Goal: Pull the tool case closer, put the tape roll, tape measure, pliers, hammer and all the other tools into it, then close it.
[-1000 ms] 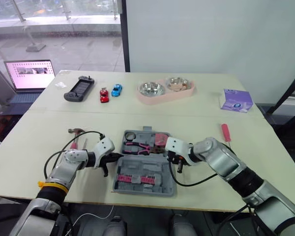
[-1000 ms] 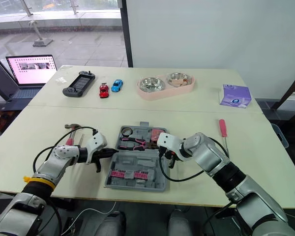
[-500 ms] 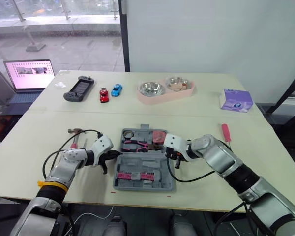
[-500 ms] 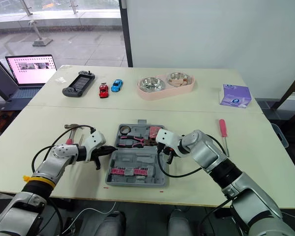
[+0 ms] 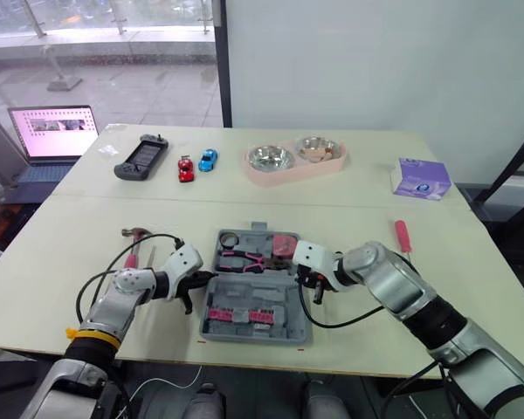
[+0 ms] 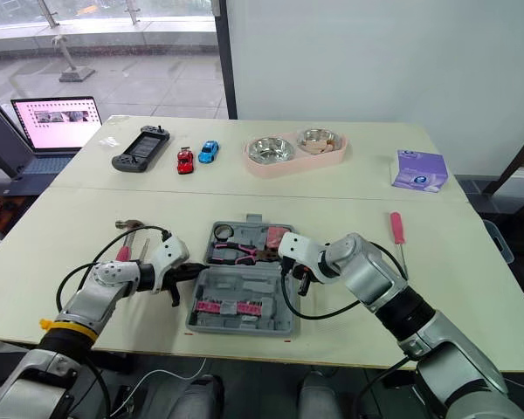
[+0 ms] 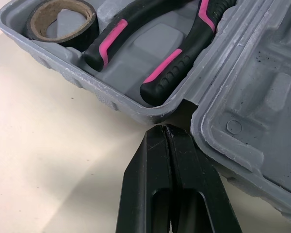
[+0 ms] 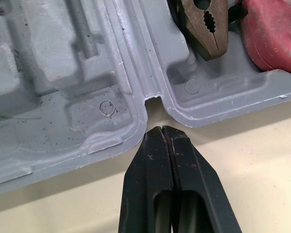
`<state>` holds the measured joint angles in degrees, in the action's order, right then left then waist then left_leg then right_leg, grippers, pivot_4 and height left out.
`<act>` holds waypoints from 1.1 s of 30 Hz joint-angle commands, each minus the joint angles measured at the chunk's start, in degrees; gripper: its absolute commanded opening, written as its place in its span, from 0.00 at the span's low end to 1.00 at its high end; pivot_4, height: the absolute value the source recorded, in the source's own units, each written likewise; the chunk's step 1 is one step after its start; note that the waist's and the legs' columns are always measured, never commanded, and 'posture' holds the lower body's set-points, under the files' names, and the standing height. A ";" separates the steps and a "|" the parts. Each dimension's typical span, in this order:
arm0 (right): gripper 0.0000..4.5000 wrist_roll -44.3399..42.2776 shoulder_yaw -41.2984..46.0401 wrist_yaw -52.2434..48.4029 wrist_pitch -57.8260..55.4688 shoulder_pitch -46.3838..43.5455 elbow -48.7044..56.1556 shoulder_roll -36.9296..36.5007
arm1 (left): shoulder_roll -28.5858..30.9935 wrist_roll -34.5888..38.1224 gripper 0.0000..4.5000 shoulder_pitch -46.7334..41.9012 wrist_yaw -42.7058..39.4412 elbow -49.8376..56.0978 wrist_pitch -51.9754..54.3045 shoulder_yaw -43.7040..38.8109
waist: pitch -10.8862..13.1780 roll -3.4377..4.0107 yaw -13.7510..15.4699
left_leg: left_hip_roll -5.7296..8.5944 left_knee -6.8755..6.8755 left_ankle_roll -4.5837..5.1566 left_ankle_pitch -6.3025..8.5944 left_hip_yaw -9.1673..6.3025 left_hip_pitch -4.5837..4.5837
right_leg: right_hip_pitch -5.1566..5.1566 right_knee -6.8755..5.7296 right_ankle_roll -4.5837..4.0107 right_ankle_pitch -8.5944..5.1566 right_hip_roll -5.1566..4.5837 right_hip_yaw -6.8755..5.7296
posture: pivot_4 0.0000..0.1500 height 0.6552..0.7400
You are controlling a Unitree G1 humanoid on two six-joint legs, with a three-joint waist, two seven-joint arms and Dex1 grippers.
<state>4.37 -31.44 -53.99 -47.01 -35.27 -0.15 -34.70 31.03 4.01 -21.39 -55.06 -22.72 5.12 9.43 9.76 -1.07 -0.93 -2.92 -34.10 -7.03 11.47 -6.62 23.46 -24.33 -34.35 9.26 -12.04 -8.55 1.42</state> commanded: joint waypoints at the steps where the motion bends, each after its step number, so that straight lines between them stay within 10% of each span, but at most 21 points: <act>1: 0.00 0.36 0.43 0.41 1.17 -0.50 0.76 0.98 | -0.33 0.26 0.01 1.27 -1.00 2.72 1.09 0.69 | 0.00 0.00 0.00 | 0.00 0.00 0.00 0.00 0.00 0.00 | 0.00 0.00 -0.01 -0.01 0.00 0.00 | 1.00 1.00; 25: 0.00 0.23 3.65 -1.33 1.53 1.95 1.42 -3.00 | 2.99 0.65 0.01 1.28 -0.35 0.97 -0.11 -2.35 | 0.00 0.00 -0.04 | 0.00 0.00 0.00 0.00 0.00 0.00 | 0.00 -0.01 0.00 -0.03 0.00 0.00 | 1.00 1.00; 33: 0.00 -12.80 26.80 -7.75 16.00 14.69 3.82 -14.57 | 13.65 15.61 0.01 10.01 -6.75 12.49 7.23 -19.78 | 0.08 0.02 -0.07 | 0.00 0.12 -0.01 0.01 0.00 0.02 | -0.02 0.06 -0.09 -0.14 -0.02 0.00 | 1.00 1.00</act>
<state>-5.66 -9.93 -60.68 -34.01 -21.00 2.56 -48.02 43.12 15.15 -11.83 -60.27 -13.91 10.73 -5.55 9.85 -1.06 -0.99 -2.92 -33.99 -7.04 11.48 -6.62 23.48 -24.35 -34.29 9.22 -12.22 -8.57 1.42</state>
